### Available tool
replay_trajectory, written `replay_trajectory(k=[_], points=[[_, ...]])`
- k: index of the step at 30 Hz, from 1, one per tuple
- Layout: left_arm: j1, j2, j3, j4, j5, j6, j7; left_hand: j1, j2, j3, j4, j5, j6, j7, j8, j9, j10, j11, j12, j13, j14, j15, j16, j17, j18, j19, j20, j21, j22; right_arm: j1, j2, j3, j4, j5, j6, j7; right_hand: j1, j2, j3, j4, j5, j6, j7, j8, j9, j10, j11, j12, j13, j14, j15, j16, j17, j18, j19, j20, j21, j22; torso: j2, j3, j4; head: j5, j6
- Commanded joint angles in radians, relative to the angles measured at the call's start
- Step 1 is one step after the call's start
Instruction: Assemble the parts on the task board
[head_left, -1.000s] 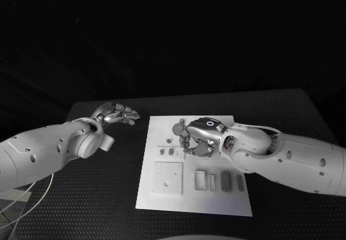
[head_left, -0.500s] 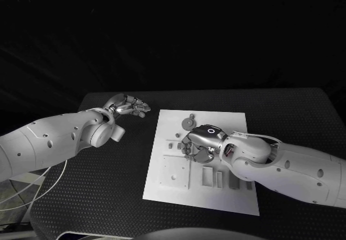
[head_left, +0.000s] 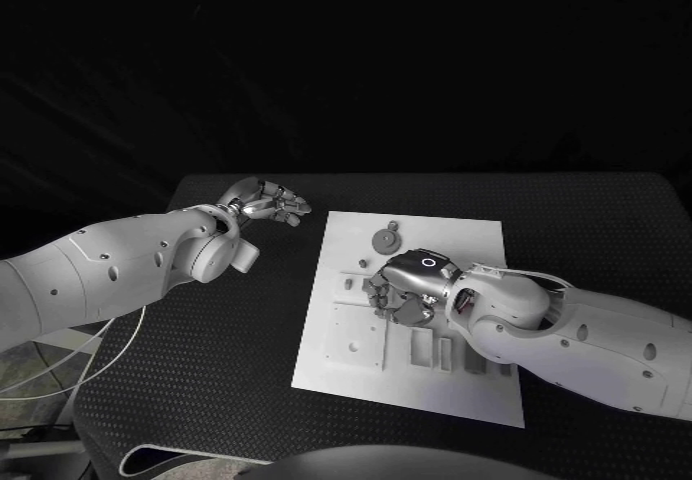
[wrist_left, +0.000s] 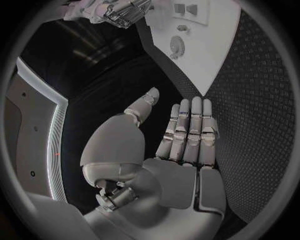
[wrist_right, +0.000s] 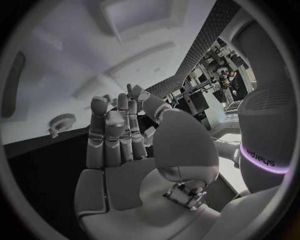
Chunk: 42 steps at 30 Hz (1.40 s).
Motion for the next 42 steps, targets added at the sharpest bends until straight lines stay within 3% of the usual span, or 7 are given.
replay_trajectory(k=[1, 22, 42], points=[[0.002, 0.0, 0.001, 0.003, 0.005, -0.004, 0.011, 0.001, 0.007, -0.001, -0.002, -0.004, -0.003, 0.0, 0.006, -0.002, -0.001, -0.003, 0.005, -0.001, 0.004, -0.001, -0.004, 0.001, 0.013, 0.003, 0.004, 0.004, -0.001, -0.002, 0.005, -0.002, -0.001, -0.011, 0.024, 0.014, 0.0, 0.01, 0.004, 0.001, 0.005, 0.0, 0.004, 0.0, 0.002, 0.035, -0.007, 0.006, 0.001, -0.012, -0.009, 0.003, 0.0, 0.027, 0.004, -0.013, 0.006, 0.023, 0.0, 0.0007, 0.0002, 0.004, -0.004], [0.002, 0.0, 0.001, 0.005, 0.005, -0.001, 0.01, 0.002, 0.007, -0.001, -0.002, -0.004, -0.003, 0.0, 0.006, -0.002, -0.002, -0.003, 0.004, -0.002, 0.004, 0.0, -0.007, 0.003, 0.012, 0.002, 0.004, 0.004, -0.003, -0.013, 0.009, -0.023, -0.007, -0.009, 0.045, 0.013, -0.001, 0.011, 0.004, 0.001, 0.005, -0.002, 0.005, 0.0, 0.003, 0.036, -0.007, 0.005, 0.001, -0.012, -0.009, 0.003, 0.0, 0.027, 0.003, -0.013, 0.006, 0.023, 0.0, 0.0008, 0.0014, 0.018, -0.016], [0.002, -0.001, 0.001, 0.006, 0.005, 0.001, 0.007, 0.002, 0.006, -0.001, -0.002, -0.004, -0.005, 0.001, 0.006, -0.003, -0.003, -0.002, 0.004, -0.004, 0.004, 0.0, -0.01, 0.006, 0.011, 0.002, 0.004, 0.004, -0.005, -0.015, 0.019, -0.025, -0.016, -0.014, 0.056, 0.01, -0.002, 0.012, 0.004, 0.001, 0.005, -0.002, 0.005, -0.001, 0.005, 0.036, -0.007, 0.004, 0.001, -0.013, -0.009, 0.002, 0.0, 0.027, 0.002, -0.013, 0.007, 0.023, 0.0, 0.0008, 0.0002, 0.028, -0.029]])
